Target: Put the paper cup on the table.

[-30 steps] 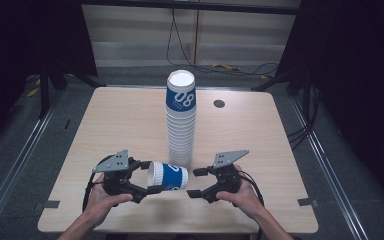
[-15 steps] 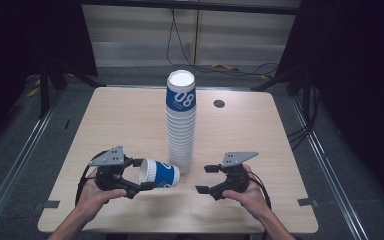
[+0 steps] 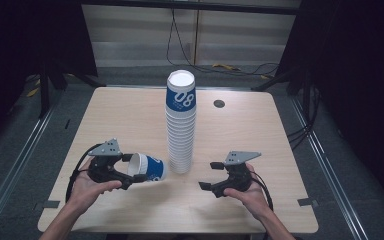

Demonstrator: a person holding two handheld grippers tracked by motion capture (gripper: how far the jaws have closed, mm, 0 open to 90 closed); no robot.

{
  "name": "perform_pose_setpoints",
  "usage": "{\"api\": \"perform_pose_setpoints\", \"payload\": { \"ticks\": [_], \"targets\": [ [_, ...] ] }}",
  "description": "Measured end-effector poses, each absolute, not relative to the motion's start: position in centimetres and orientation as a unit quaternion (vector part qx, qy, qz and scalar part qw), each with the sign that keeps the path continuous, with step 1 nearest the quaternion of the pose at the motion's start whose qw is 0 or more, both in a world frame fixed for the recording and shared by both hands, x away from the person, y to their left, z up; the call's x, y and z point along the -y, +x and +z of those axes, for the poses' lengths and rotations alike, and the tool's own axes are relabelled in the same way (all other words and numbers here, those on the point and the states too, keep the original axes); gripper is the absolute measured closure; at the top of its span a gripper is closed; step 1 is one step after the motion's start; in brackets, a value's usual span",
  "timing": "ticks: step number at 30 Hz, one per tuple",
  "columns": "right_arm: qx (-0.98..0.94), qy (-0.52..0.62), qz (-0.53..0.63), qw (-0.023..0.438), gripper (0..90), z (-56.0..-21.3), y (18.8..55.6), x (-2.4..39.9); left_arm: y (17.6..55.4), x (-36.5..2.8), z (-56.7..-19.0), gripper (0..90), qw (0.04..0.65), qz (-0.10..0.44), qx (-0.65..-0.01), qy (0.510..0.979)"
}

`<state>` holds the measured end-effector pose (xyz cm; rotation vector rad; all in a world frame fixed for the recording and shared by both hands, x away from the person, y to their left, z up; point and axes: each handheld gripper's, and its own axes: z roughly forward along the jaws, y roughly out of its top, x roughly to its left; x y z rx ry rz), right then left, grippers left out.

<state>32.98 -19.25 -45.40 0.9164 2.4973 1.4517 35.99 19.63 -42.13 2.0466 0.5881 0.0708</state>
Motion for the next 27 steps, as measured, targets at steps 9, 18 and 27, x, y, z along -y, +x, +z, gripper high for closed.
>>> {"api": "perform_pose_setpoints", "payload": {
  "ticks": [9,18,27],
  "targets": [
    [-0.822,0.311,0.474,0.054,16.4,-45.5,33.2,19.7,37.1,-20.3,-41.9,19.0,0.45,0.062,-0.27,0.849],
    [-0.825,0.314,0.465,0.062,16.4,-45.4,32.9,19.7,38.8,-20.9,-41.8,18.5,0.405,0.091,-0.3,0.859],
    [-0.827,0.315,0.462,0.057,16.2,-45.6,33.0,19.4,40.7,-20.8,-41.4,18.1,0.354,0.107,-0.316,0.874]
  ]
}}
